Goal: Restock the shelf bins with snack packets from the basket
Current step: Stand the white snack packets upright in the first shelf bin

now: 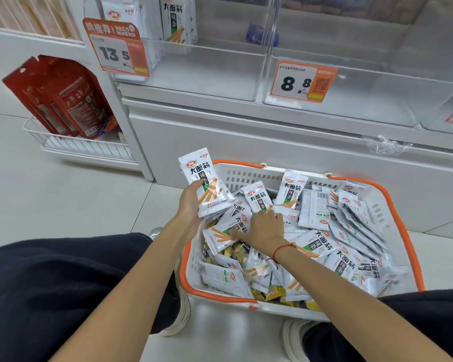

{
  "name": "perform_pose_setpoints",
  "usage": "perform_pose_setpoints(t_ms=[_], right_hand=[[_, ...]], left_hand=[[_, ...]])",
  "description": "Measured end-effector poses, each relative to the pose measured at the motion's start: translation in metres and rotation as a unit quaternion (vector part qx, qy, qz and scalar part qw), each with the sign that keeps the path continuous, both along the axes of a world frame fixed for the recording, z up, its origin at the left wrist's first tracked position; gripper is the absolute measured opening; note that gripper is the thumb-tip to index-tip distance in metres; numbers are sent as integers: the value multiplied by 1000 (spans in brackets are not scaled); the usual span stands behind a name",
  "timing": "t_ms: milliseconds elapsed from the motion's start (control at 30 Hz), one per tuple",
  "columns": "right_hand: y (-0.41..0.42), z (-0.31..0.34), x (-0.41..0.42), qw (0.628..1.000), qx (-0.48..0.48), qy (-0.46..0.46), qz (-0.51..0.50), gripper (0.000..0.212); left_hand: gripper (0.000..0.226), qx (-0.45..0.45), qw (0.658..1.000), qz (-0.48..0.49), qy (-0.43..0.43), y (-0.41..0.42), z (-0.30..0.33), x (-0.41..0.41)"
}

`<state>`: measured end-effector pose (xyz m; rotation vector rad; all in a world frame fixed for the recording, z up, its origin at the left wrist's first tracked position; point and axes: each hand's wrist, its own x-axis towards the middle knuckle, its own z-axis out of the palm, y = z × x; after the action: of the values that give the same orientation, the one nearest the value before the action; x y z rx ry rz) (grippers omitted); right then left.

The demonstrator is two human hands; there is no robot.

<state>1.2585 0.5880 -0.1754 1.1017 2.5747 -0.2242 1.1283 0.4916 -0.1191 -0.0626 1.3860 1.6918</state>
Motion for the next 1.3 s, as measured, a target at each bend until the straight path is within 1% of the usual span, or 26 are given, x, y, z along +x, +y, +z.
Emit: perform_pose_setpoints(t_ms=[67, 100, 200, 267, 333, 367, 433, 500, 567, 633, 667, 733, 800, 833, 867, 933, 967, 1033, 1067, 1133, 1200, 1233, 1267, 1300], right_hand=[[-6, -8, -3, 1000, 18, -9, 1, 85], [-6, -12, -4, 999, 26, -6, 30, 89], [1, -14, -6, 992, 23, 19, 127, 76], [10, -10, -6, 989, -31, 16, 143, 68], [17, -3, -4, 981, -91, -30, 166, 60], [18, -1, -2, 978, -110, -34, 175, 55], [20, 2, 2, 975, -150, 15, 161, 40], [24, 9, 2, 963, -224, 76, 125, 24], [33, 27, 1, 939, -310, 121, 85, 14], [44, 54, -1, 921, -348, 140, 101, 10], [49, 71, -3, 920, -347, 129, 129, 11], [55, 106, -10, 922, -333, 86, 178, 15], [57, 132, -15, 923, -317, 65, 209, 17], [57, 138, -17, 924, -308, 79, 210, 17], [57, 140, -18, 927, -296, 112, 200, 17], [56, 136, -20, 935, -244, 202, 162, 19], [54, 132, -21, 937, -211, 244, 136, 24], [52, 121, -22, 932, -166, 311, 88, 36], [51, 113, -22, 923, -161, 342, 68, 41], [49, 100, -24, 897, -168, 408, 22, 47], [46, 95, -26, 870, -171, 462, -7, 45], [45, 97, -28, 863, -169, 476, -5, 43], [43, 101, -30, 863, -164, 478, 6, 41], [41, 106, -32, 868, -151, 472, 20, 41]], left_hand=[[18, -1, 1000, 9, -4, -3, -2, -2], [18, -1, 1000, 9, -3, -3, -3, -2], [17, -10, 1000, 12, -2, -3, -7, -6], [17, -10, 1000, 10, 1, -2, -7, -8], [18, -7, 1000, 6, -1, -1, -9, -9], [19, -7, 1000, 3, 2, -1, -10, -9], [19, -13, 1000, -10, 13, 0, -10, -7], [19, -30, 999, -23, 37, 0, -7, -5], [18, -53, 994, -42, 88, 1, -7, -8], [24, -68, 984, -61, 152, 0, -1, -12], [29, -75, 976, -79, 190, -1, 3, -14], [28, -81, 960, -131, 235, 0, 7, -17], [29, -89, 942, -196, 257, 4, 9, -15], [30, -96, 933, -233, 258, 7, 7, -12], [36, -103, 924, -261, 260, 8, 4, -9], [52, -117, 915, -308, 233, 10, -2, -4], [61, -121, 920, -314, 201, 11, -3, 0], [82, -105, 944, -284, 134, 16, -15, 0], [83, -93, 956, -261, 102, 18, -19, 0], [69, -71, 968, -229, 79, 22, -17, 1], [53, -53, 967, -236, 84, 21, -2, 6], [44, -46, 962, -252, 91, 20, 0, 7], [37, -36, 959, -267, 90, 19, 2, 8], [34, -37, 959, -265, 92, 18, 4, 9]])
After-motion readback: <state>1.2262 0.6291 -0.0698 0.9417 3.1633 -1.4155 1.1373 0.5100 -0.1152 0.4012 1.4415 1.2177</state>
